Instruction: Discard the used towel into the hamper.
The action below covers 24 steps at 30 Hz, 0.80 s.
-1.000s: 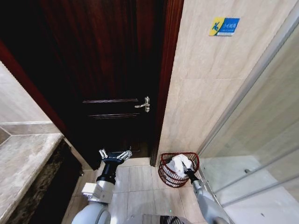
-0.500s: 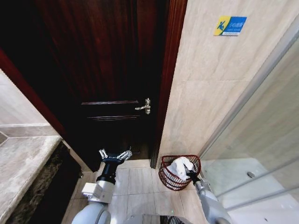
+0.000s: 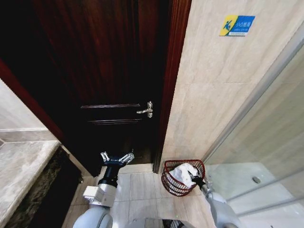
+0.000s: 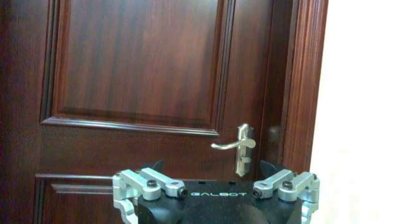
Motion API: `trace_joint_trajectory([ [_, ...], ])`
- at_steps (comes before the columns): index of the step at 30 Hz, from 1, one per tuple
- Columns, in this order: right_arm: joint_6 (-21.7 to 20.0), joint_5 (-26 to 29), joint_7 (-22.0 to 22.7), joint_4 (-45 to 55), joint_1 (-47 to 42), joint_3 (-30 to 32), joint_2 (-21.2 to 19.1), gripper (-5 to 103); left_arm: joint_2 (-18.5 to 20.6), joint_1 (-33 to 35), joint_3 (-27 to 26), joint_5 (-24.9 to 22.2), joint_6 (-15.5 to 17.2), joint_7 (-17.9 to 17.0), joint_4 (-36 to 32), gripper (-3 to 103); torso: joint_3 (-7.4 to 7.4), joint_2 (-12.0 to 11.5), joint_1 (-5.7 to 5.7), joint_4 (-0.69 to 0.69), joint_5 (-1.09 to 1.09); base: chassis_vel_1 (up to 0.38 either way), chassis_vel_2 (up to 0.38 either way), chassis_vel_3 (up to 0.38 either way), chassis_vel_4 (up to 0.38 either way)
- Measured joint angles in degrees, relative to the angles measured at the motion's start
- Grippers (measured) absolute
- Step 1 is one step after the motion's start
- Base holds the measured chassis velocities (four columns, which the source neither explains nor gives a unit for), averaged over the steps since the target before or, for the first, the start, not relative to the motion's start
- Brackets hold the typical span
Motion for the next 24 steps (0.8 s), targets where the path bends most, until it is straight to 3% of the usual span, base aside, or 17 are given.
trace_joint_trajectory([
  [4,-1.58,-2.54,2.18,-1.54,3.28,-0.59,-0.29,8,0.00,0.00,0.00,0.00,0.00,0.00,0.00,100,0.00,0.00,-0.01,0.00,-0.01,0.000,0.000,0.000,0.000],
  [7,-1.54,-3.75,6.02,-2.03,5.14,-0.89,0.05,15,0.00,0.00,0.00,0.00,0.00,0.00,0.00,100,0.00,0.00,-0.01,0.00,-0.03,0.000,0.000,0.000,0.000],
  [9,-0.12,-11.89,13.78,-2.02,6.54,0.52,1.18,26,0.00,0.00,0.00,0.00,0.00,0.00,0.00,100,0.00,0.00,-0.01,0.04,-0.01,0.000,0.000,0.000,0.000],
  [11,-0.36,-18.45,14.46,-1.53,6.05,1.03,1.29,32,0.00,0.00,0.00,0.00,0.00,0.00,0.00,100,0.00,0.00,0.00,0.04,-0.05,0.000,0.000,0.000,0.000],
  [12,-0.36,-18.45,14.46,-1.53,6.05,1.03,1.29,32,0.00,0.00,0.00,0.00,0.00,0.00,0.00,100,0.00,0.00,0.00,0.04,-0.05,0.000,0.000,0.000,0.000],
  [15,-2.28,-20.78,12.81,-1.89,4.72,0.12,1.99,48,0.00,0.00,0.00,0.00,0.00,0.00,0.00,100,0.00,0.00,0.00,-0.02,-0.01,0.000,0.000,0.000,0.000],
  [16,-2.28,-20.78,12.81,-1.89,4.72,0.12,1.99,48,0.00,0.00,0.00,0.00,0.00,0.00,0.00,100,0.00,0.00,0.00,-0.02,-0.01,0.000,0.000,0.000,0.000],
  [18,-2.94,-20.26,8.44,-1.99,3.93,-1.42,2.71,58,0.00,0.00,0.00,0.00,0.00,0.00,0.00,100,-0.01,0.00,-0.01,-0.02,-0.01,0.000,0.000,0.000,0.000],
  [19,-3.01,-17.74,5.38,-2.15,3.90,-2.43,2.99,64,0.00,0.00,0.00,0.00,0.00,0.00,0.00,100,-0.01,0.00,-0.01,0.00,-0.02,0.000,0.000,0.000,0.000],
  [20,-3.01,-17.74,5.38,-2.15,3.90,-2.43,2.99,64,0.00,0.00,0.00,0.00,0.00,0.00,0.00,100,-0.01,0.00,-0.01,0.00,-0.02,0.000,0.000,0.000,0.000],
  [22,-3.37,-8.38,-3.40,-2.52,4.02,-4.66,3.83,75,0.00,0.01,0.00,0.00,0.00,0.00,0.00,100,-0.01,0.00,-0.01,0.01,-0.02,0.000,0.000,0.000,0.000],
  [23,-3.37,-8.38,-3.40,-2.52,4.02,-4.66,3.83,75,0.00,0.01,0.00,0.00,0.00,0.00,0.00,100,-0.01,0.00,-0.01,0.01,-0.02,0.000,0.000,0.000,0.000],
  [24,-4.18,-3.47,-6.29,-2.12,3.98,-6.05,4.50,81,0.00,0.00,0.00,0.00,0.00,0.00,0.00,100,-0.01,0.00,0.00,0.02,-0.01,0.000,0.000,0.000,0.000],
])
